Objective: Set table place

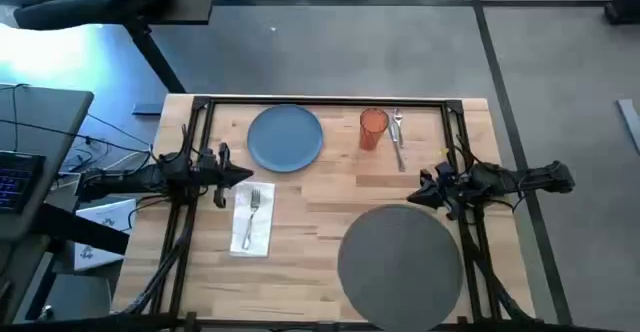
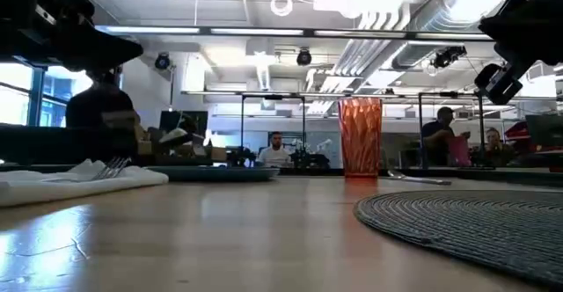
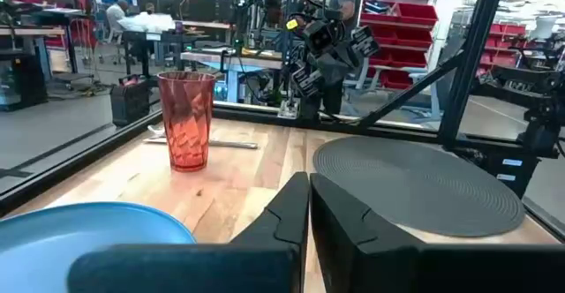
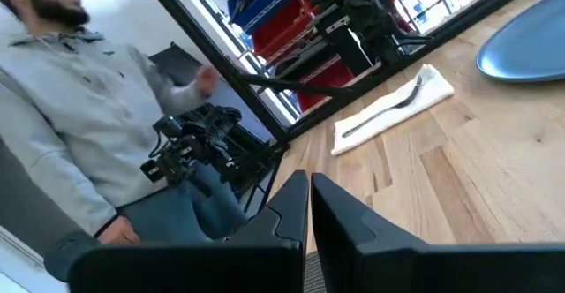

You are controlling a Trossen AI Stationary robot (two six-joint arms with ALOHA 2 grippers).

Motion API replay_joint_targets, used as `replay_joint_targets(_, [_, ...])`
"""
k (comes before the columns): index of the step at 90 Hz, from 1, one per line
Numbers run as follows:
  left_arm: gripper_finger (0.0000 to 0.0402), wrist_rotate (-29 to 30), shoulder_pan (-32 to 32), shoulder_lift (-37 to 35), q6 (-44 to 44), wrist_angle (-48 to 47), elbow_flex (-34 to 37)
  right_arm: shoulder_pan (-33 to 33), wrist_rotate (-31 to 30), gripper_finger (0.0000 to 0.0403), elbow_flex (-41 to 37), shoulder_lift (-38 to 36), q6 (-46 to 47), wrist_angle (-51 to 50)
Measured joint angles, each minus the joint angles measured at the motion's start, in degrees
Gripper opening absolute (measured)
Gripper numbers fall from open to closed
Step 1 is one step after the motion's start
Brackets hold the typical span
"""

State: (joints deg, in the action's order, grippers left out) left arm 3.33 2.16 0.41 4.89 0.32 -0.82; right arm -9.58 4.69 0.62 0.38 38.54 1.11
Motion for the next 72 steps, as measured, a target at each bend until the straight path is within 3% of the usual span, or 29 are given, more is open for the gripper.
replay_joint_targets(62, [0.0000, 0.04, 0.01, 0.00, 0.00, 0.13, 0.00, 0.00, 0.00, 0.0000, 0.00, 0.01, 0.02, 0.01])
replay_joint_targets(72, [0.0000, 1.76, 0.00, 0.37, 3.01, 9.57, 0.15, 0.00, -0.02, 0.0000, -0.01, 0.01, 0.00, 0.02])
